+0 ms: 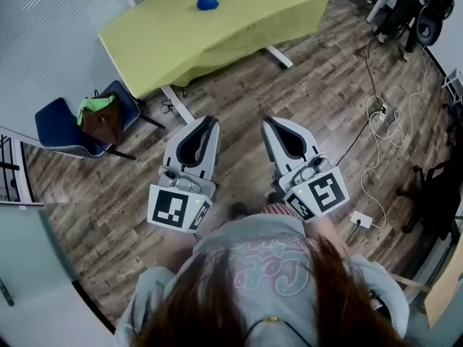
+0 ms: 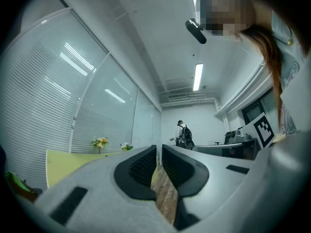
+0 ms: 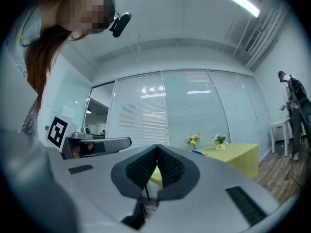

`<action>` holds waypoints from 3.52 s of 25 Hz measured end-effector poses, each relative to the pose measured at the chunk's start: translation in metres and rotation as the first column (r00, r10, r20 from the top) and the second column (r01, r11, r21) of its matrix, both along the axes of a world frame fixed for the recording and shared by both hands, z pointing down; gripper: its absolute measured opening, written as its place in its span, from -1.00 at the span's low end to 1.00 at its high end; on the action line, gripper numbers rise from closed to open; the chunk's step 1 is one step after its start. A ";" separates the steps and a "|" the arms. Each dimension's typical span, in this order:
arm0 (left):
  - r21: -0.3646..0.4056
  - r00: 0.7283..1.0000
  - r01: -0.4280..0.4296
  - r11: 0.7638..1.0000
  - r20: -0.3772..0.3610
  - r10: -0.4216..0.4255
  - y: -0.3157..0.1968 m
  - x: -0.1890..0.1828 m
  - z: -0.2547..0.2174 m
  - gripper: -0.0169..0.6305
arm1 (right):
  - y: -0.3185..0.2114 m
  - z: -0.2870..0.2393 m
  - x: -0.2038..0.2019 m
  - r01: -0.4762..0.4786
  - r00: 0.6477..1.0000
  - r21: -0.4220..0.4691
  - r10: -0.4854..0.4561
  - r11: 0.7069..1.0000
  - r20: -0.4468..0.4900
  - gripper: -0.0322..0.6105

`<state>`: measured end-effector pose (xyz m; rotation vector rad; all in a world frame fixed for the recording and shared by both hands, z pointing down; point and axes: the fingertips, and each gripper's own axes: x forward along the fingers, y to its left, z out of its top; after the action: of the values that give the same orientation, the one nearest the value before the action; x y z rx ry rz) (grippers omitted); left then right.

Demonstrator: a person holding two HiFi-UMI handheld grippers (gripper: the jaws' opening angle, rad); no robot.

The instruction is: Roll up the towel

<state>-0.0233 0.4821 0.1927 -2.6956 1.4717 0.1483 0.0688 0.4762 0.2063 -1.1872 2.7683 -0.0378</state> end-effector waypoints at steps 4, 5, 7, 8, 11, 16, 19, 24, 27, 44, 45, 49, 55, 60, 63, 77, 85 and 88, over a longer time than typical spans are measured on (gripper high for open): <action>0.022 1.000 0.016 1.000 -0.018 -0.015 -0.001 -0.006 -0.002 -0.89 | 0.000 0.001 -0.003 -0.027 1.000 0.001 0.027 1.000 -0.003 -0.87; 0.030 0.999 0.028 0.999 -0.021 -0.028 -0.001 -0.011 -0.002 -0.89 | 0.000 0.002 -0.004 -0.028 1.000 -0.005 0.028 1.000 -0.001 -0.73; 0.037 0.999 0.044 0.998 -0.026 -0.043 0.000 -0.020 -0.001 -0.88 | 0.000 0.004 -0.010 -0.025 1.000 -0.018 0.026 1.000 0.009 -0.53; 0.037 0.999 0.046 0.998 -0.032 -0.044 0.000 -0.024 -0.001 -0.82 | 0.001 0.004 -0.012 -0.027 0.999 -0.021 0.027 0.999 0.016 -0.52; 0.030 0.998 0.048 0.998 -0.046 -0.046 -0.002 -0.029 0.000 -0.29 | 0.000 0.004 -0.013 -0.046 0.998 -0.021 0.046 0.999 0.035 -0.29; 0.016 0.995 0.070 0.997 -0.066 -0.069 -0.002 -0.034 0.000 -0.21 | -0.002 0.004 -0.007 -0.082 0.995 -0.032 0.083 0.996 0.056 -0.05; 0.012 0.996 0.069 0.998 -0.055 -0.069 0.001 -0.035 0.003 -0.20 | 0.000 0.007 -0.010 -0.077 0.995 -0.044 0.080 0.996 0.061 -0.05; 0.012 0.996 0.072 0.997 -0.051 -0.072 0.005 -0.036 0.003 -0.20 | 0.007 0.009 -0.014 -0.074 0.996 -0.051 0.076 0.996 0.048 -0.05; 0.020 0.996 0.080 0.997 -0.034 -0.080 0.006 -0.034 0.003 -0.20 | 0.011 0.009 -0.010 -0.079 0.996 -0.054 0.081 0.995 0.042 -0.05; 0.030 0.994 0.102 0.994 0.023 -0.102 -0.055 -0.025 0.003 -0.20 | -0.049 0.010 -0.005 -0.040 0.998 -0.056 0.042 0.998 0.044 -0.05; 0.034 0.994 0.109 0.993 0.027 -0.110 -0.063 -0.026 0.002 -0.20 | -0.057 0.009 -0.005 -0.034 0.998 -0.053 0.036 0.998 0.044 -0.05; 0.046 0.990 0.136 0.990 0.031 -0.138 -0.096 -0.030 0.000 -0.20 | -0.092 0.007 -0.008 -0.012 0.999 -0.045 0.014 0.999 0.043 -0.05; 0.056 0.986 0.159 0.986 0.040 -0.161 -0.148 -0.028 -0.003 -0.20 | -0.148 0.004 -0.007 0.011 0.999 -0.036 -0.010 0.999 0.043 -0.05; 0.061 0.982 0.180 0.982 0.040 -0.182 -0.188 -0.030 -0.006 -0.20 | -0.189 0.002 -0.008 0.033 0.999 -0.043 -0.031 0.999 0.040 -0.05; 0.058 0.980 0.193 0.980 0.044 -0.196 -0.215 -0.031 -0.007 -0.20 | -0.216 0.000 -0.009 0.048 0.998 -0.043 -0.046 0.998 0.040 -0.05; 0.055 0.960 0.277 0.959 0.028 -0.279 -0.314 -0.016 -0.006 -0.20 | -0.324 -0.001 0.016 0.120 0.992 -0.036 -0.118 0.992 0.035 -0.06; 0.037 0.938 0.344 0.938 0.035 -0.346 -0.332 -0.022 0.004 -0.20 | -0.348 0.006 0.014 0.198 0.979 -0.044 -0.196 0.979 0.057 -0.11; 0.025 0.934 0.354 0.935 0.035 -0.355 -0.331 -0.026 0.008 -0.20 | -0.347 0.010 0.008 0.223 0.974 -0.041 -0.221 0.974 0.051 -0.12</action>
<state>-0.0494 0.1506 0.2011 -2.3507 1.9004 0.0868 0.0772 0.1293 0.2161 -0.8689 2.8597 -0.1503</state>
